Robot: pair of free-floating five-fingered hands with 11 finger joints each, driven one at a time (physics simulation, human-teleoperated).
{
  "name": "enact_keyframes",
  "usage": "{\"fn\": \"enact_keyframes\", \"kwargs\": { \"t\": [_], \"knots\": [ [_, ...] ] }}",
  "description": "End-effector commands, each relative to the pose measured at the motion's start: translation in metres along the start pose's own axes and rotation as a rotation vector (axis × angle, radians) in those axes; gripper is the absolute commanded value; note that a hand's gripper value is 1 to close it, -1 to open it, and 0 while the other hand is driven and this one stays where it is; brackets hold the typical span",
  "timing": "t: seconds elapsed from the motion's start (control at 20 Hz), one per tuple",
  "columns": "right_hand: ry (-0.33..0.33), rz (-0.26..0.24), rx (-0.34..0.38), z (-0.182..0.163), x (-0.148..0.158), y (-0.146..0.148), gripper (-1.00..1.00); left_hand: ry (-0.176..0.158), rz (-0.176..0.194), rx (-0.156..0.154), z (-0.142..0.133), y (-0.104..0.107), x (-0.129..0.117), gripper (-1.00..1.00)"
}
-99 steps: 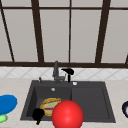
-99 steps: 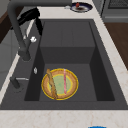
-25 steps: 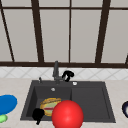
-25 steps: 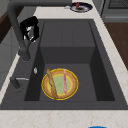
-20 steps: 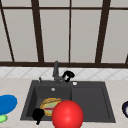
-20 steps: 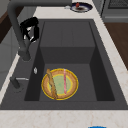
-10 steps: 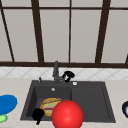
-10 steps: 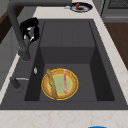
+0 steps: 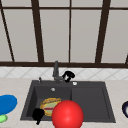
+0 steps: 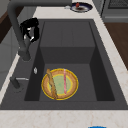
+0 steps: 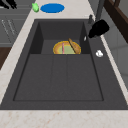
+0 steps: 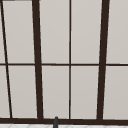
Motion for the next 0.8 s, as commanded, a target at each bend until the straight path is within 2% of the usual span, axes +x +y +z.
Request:
{"fn": "enact_keyframes", "kwargs": {
  "t": [0.0,0.15,0.35,0.6,0.75],
  "knots": [
    [0.022,-0.021,-0.016,0.009,-0.010,0.010,1.00,0.000,0.000,0.000,0.000,0.000,0.000,0.00],
    [0.022,-0.058,0.000,0.010,-0.015,0.012,1.00,0.000,0.000,0.000,0.000,0.000,0.000,0.00],
    [-0.003,-0.096,-0.059,0.020,-0.022,0.017,1.00,0.000,0.000,0.000,0.000,0.000,0.000,0.00],
    [-0.082,-0.100,-0.134,0.021,-0.027,0.022,1.00,0.000,0.000,0.000,0.000,0.000,0.000,0.00],
    [-0.100,-0.101,-0.083,0.005,-0.026,0.019,1.00,0.000,0.000,0.000,0.000,0.000,0.000,0.00]
  ]
}}
